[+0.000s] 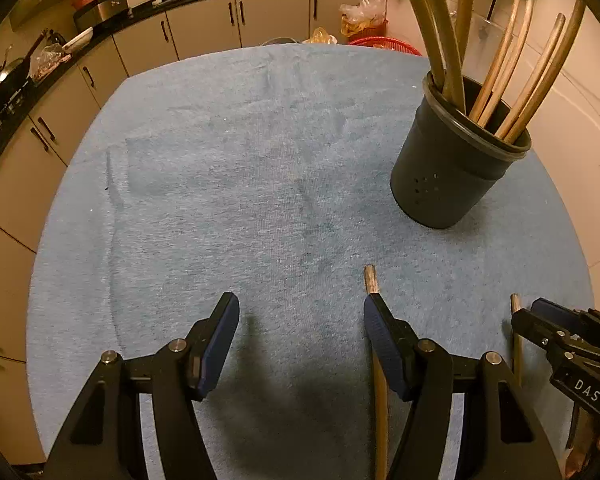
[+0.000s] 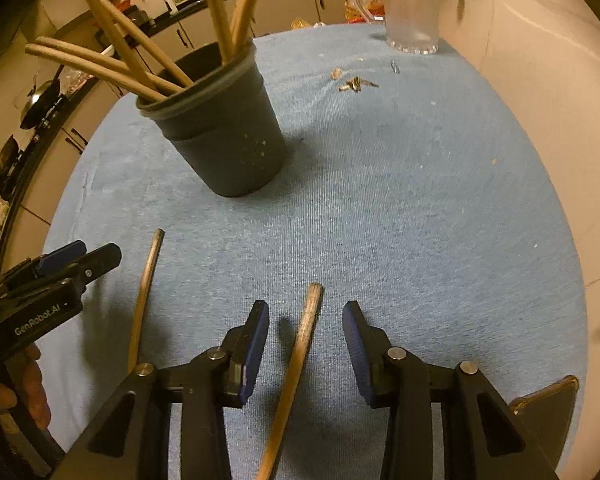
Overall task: Organize utensils
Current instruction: 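Close the right tool on a chopstick while the left tool grasps the last one, then carry both held chopsticks over the black cup and lower them inside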
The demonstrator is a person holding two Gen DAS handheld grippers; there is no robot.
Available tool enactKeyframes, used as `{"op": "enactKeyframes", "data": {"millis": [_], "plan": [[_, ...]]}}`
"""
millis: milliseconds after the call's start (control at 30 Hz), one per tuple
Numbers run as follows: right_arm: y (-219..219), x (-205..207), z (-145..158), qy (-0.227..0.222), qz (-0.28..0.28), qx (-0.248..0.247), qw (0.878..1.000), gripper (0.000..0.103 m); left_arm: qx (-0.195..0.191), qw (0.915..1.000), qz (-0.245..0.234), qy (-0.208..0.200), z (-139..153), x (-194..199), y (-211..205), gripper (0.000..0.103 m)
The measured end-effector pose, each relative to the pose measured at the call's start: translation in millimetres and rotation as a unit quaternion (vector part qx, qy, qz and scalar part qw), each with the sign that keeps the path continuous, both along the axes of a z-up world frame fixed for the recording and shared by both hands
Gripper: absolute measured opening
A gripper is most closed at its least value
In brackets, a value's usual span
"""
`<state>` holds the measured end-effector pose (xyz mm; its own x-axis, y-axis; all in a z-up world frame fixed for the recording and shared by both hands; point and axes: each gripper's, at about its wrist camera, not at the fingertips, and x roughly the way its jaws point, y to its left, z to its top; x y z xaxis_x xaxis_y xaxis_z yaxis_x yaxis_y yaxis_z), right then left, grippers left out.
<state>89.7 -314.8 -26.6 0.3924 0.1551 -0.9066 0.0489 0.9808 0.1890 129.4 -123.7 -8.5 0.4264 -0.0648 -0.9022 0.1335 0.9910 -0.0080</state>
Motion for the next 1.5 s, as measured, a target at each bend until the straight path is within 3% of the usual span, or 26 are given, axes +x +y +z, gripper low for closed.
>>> {"op": "enactKeyframes", "data": {"millis": [200,333,567,700,800,833,933,1067,1500], "plan": [[-3.4,10.0,-2.9,0.007,-0.007,0.008,1.0,0.037,0.0,1.0,-0.002,-0.003,-0.3,16.1,-5.4,0.066],[-2.3,18.2,-7.9,0.02,-0.006,0.015,1.0,0.028,0.001,0.9999,-0.011,0.002,-2.1,25.9,-15.2,0.066],[0.1,20.3,-11.4,0.024,-0.004,0.014,1.0,0.027,0.002,0.9993,-0.029,0.025,-13.7,28.9,-26.0,0.061],[2.3,21.2,-12.1,0.022,0.001,0.006,1.0,0.027,0.006,0.9983,-0.025,0.053,-25.9,31.0,-32.6,0.044],[7.0,19.1,-10.9,0.018,0.002,-0.006,1.0,0.019,0.024,0.9983,-0.04,0.035,-26.3,31.0,-41.3,0.032],[6.8,19.3,-10.9,0.017,0.001,-0.009,1.0,0.013,0.022,0.9979,-0.048,0.036,-25.8,31.8,-44.9,0.012],[2.8,20.2,-10.4,0.018,-0.005,0.003,1.0,0.009,0.016,0.9977,-0.051,0.042,-23.1,34.2,-50.1,0.007],[-1.0,18.6,5.7,0.0,-0.008,0.025,1.0,0.008,-0.001,0.9979,-0.057,0.03,-6.3,29.8,-42.2,0.007],[6.6,-2.1,99.8,-0.099,0.027,0.057,0.993,0.008,-0.074,0.9939,-0.061,-0.055,90.0,5.5,-19.2,0.007]]}}
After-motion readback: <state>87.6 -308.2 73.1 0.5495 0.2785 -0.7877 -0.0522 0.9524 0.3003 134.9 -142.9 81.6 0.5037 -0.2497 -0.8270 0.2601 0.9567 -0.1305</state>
